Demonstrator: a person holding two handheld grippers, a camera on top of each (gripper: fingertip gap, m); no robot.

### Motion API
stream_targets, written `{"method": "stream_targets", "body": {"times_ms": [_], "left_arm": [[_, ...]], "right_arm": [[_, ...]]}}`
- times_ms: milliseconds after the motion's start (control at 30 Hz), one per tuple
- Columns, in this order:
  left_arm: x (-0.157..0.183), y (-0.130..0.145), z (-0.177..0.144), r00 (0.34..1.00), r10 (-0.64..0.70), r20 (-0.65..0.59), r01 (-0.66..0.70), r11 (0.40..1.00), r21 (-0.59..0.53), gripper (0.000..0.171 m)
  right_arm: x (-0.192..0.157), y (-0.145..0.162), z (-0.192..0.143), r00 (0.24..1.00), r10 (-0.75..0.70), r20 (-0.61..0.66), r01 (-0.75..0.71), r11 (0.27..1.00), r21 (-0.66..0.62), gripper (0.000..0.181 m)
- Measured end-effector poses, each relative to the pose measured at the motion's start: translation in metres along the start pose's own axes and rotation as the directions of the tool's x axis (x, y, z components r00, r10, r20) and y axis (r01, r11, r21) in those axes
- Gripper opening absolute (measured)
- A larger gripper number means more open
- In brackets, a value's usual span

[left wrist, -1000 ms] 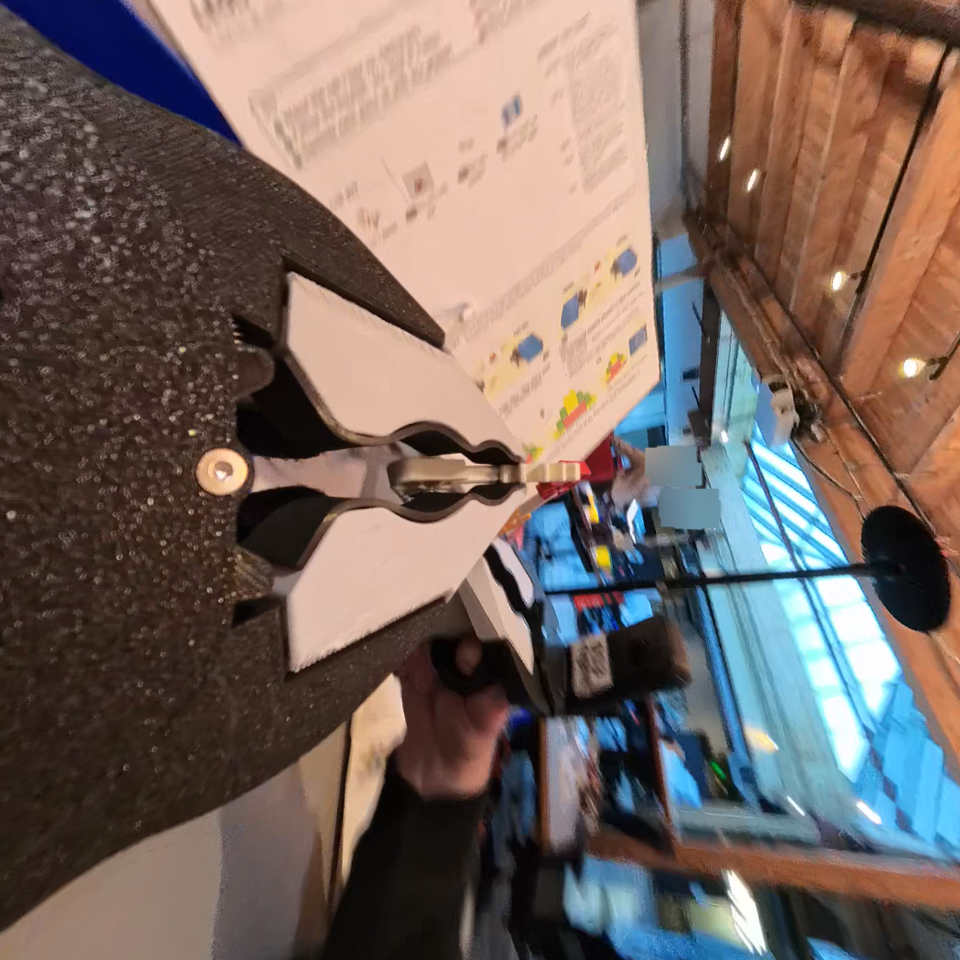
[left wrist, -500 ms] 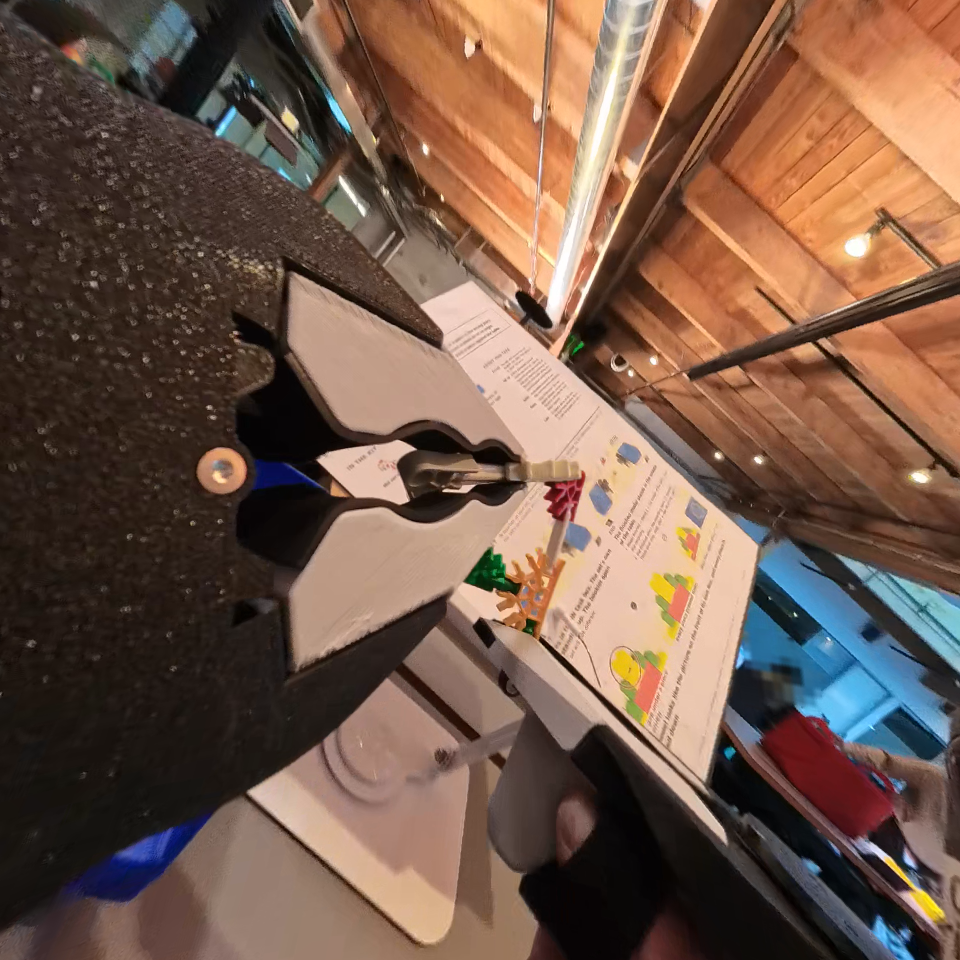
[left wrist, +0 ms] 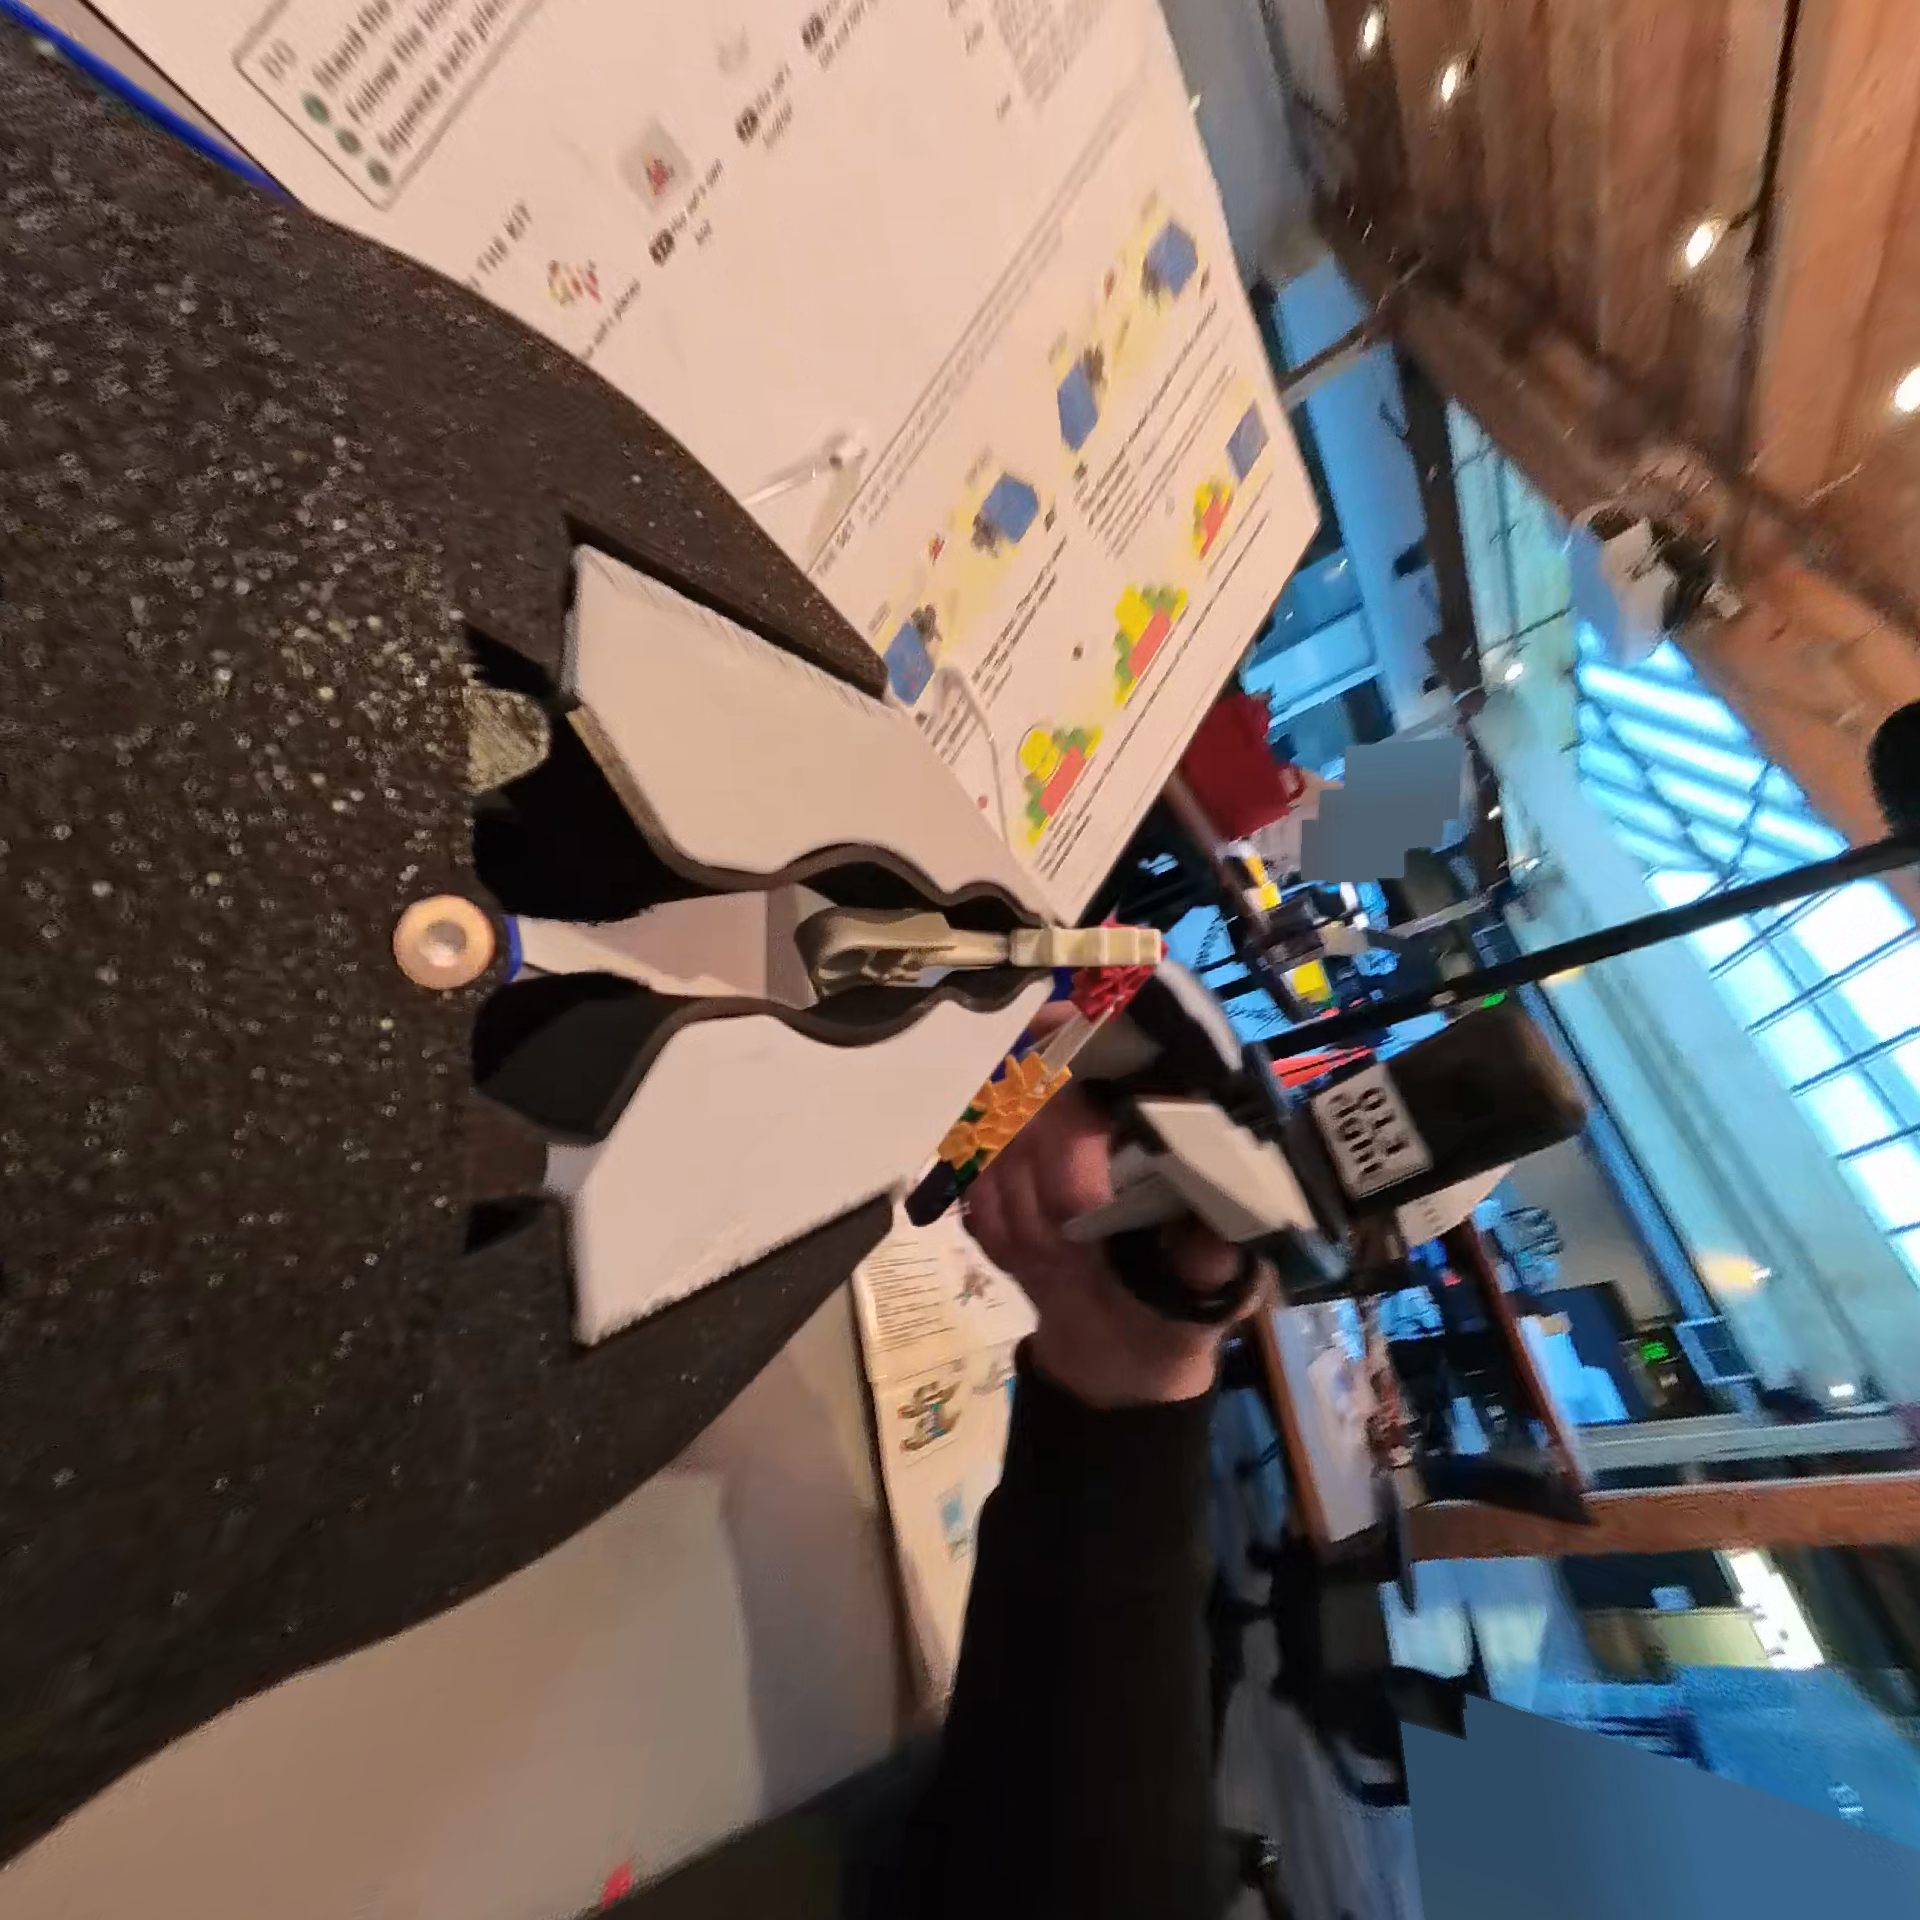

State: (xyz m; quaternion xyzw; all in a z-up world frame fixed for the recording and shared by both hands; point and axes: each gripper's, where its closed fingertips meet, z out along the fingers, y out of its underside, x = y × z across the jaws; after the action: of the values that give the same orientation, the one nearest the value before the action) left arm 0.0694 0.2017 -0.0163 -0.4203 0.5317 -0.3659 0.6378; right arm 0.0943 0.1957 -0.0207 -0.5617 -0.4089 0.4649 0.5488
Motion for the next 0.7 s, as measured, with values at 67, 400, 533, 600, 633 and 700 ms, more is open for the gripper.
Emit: {"method": "stream_targets", "body": {"times_ms": [67, 400, 533, 600, 633, 700], "left_arm": [[0.011, 0.008, 0.009, 0.999, 0.004, -0.048, -0.006, 0.999, -0.043, 0.004], [-0.010, 0.008, 0.020, 0.993, -0.086, 0.075, 0.088, 0.996, -0.031, 0.005], [-0.020, 0.024, 0.036, 0.975, -0.087, 0.206, 0.114, 0.986, -0.122, 0.003], [-0.025, 0.025, 0.042, 0.958, -0.103, 0.268, 0.140, 0.982, -0.125, 0.003], [-0.028, 0.024, 0.044, 0.946, -0.105, 0.307, 0.148, 0.982, -0.120, 0.003], [-0.034, 0.023, 0.045, 0.919, -0.096, 0.383, 0.153, 0.981, -0.121, 0.004]], "right_arm": [[0.001, 0.004, 0.002, 1.000, -0.001, -0.019, 0.001, 1.000, -0.026, 0.020], [0.030, -0.003, 0.002, 0.887, -0.306, -0.347, 0.258, 0.949, -0.179, 0.007], [0.057, 0.000, -0.007, 0.724, -0.459, -0.515, 0.319, 0.885, -0.340, 0.002], [0.065, -0.004, -0.011, 0.637, -0.519, -0.571, 0.344, 0.853, -0.392, 0.002], [0.069, -0.007, -0.011, 0.572, -0.556, -0.603, 0.363, 0.831, -0.422, 0.002], [0.072, -0.014, -0.011, 0.439, -0.617, -0.653, 0.409, 0.784, -0.467, 0.003]]}}
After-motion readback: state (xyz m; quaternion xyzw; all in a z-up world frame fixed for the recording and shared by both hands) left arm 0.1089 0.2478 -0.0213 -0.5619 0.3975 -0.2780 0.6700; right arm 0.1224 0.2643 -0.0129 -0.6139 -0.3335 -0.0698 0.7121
